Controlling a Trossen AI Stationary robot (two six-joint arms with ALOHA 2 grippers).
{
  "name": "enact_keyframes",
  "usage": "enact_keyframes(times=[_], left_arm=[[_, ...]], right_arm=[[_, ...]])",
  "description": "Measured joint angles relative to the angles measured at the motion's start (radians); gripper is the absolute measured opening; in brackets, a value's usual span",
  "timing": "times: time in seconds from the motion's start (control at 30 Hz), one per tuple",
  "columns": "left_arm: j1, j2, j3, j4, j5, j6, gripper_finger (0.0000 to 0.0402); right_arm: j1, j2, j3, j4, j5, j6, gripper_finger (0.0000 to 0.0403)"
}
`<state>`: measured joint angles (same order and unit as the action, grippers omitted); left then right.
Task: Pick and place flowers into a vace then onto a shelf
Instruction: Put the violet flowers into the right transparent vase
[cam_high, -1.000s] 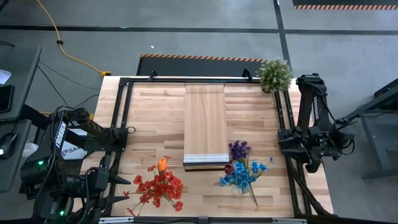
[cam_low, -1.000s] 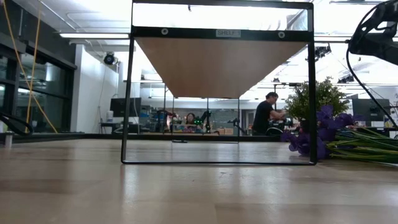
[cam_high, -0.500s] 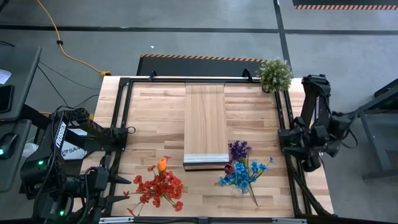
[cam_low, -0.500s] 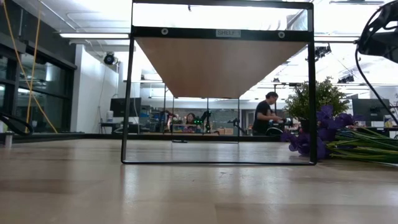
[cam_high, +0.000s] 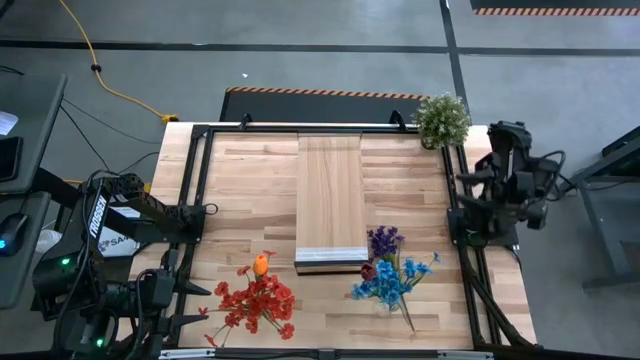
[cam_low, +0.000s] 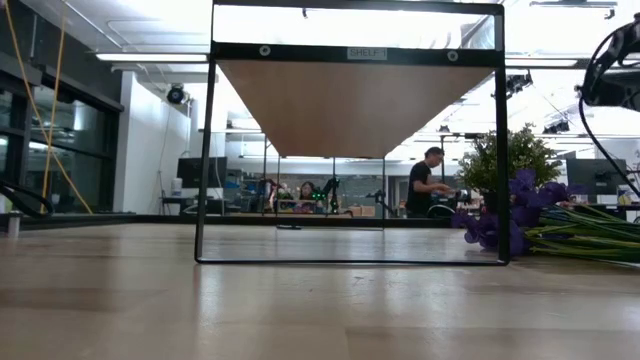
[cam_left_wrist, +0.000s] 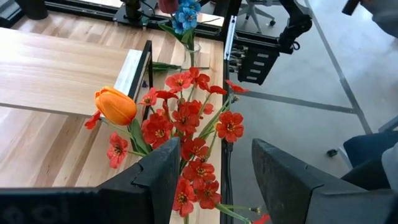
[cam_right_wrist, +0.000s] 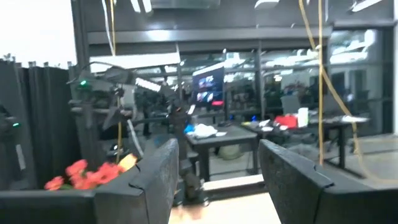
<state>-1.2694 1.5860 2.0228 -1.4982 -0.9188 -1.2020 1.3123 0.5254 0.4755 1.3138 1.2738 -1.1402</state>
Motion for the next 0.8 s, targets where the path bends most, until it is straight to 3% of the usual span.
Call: enact_keyframes(times=[0.4, 0.8], left_arm=[[0.000, 0.000, 0.000, 0.000, 0.024, -0.003, 0.0232], [0.000, 0.000, 0.000, 0.000, 0.024, -0.010, 0.0232]], right_arm=[[-0.080, -0.204, 0.000, 0.001, -0.023, -0.224, 0.0218], [-0.190, -0.284, 0.000, -0.007, 0.004, -0.303, 0.0212]])
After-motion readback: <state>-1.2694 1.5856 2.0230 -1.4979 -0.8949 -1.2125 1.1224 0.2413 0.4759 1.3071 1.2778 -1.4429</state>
